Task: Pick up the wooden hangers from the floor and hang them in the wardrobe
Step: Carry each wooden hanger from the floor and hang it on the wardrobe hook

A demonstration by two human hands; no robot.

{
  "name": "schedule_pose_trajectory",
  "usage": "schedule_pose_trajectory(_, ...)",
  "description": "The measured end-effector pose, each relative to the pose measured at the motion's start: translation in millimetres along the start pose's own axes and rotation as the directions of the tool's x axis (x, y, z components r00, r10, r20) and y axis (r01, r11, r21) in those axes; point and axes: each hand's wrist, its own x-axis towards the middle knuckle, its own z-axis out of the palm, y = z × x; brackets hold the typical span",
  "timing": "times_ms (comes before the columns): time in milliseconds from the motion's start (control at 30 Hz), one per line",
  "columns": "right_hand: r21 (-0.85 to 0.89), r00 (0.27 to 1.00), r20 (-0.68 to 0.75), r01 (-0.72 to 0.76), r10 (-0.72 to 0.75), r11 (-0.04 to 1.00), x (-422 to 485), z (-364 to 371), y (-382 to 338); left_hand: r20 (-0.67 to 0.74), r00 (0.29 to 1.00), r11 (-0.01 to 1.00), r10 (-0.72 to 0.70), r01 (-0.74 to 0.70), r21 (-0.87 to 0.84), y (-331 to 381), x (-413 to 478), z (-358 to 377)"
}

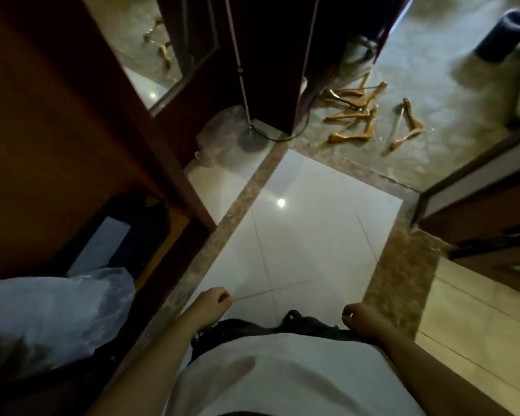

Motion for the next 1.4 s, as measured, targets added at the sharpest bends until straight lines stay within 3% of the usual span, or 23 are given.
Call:
schedule_pose_trajectory(133, 0.209, 0.996, -0.039, -0.065, 0.075, 0.976, 3.1, -3.2, 64.0, 0.101, 0.995, 1.000, -0.018, 0.017, 0.014, 45.5, 21.2, 46.2)
schedule_pose_trajectory(300, 0.385, 0.981, -0.069, -0.143, 0.183, 0.912, 10.2, 10.4, 122.7, 0.154, 0.988, 0.994, 0.032, -0.047, 0.096, 103.4, 56.5, 47.7)
schedule_pose_trajectory(500, 0.496, 0.972, 0.045, -0.221, 0.229, 0.839, 32.4, 1.9, 149.7, 0.181, 0.983, 0.977, 0.037, -0.074, 0.201, 159.7, 108.1, 40.4)
schedule_pose_trajectory(633, 0.544, 0.975, 0.047, -0.206, 0.215, 0.813, 51.7, -50.7, 153.4, 0.186, 0.982, 0.976, 0.037, -0.076, 0.205, 199.0, 147.4, 30.4)
schedule_pose_trajectory(900, 0.619, 0.977, -0.079, -0.108, 0.199, 0.778, 120.8, -213.3, 150.3, 0.257, 0.960, 0.943, 0.112, -0.185, 0.278, 318.2, 259.3, -40.1)
schedule_pose_trajectory(1133, 0.764, 0.942, -0.196, -0.026, 0.271, 0.644, 174.7, -340.9, 154.6, 0.278, 0.949, 0.877, 0.147, -0.255, 0.407, 426.2, 337.7, -97.7)
schedule_pose_trajectory(1267, 0.767, 0.937, -0.142, -0.099, 0.318, 0.634, 194.7, -370.1, 174.5, 0.311, 0.935, 0.876, 0.171, -0.289, 0.387, 494.4, 370.4, -114.4)
schedule_pose_trajectory(1400, 0.730, 0.945, -0.019, -0.209, 0.326, 0.651, 215.8, -380.5, 214.1, 0.325, 0.923, 0.935, 0.209, -0.285, 0.209, 578.5, 402.5, -122.7)
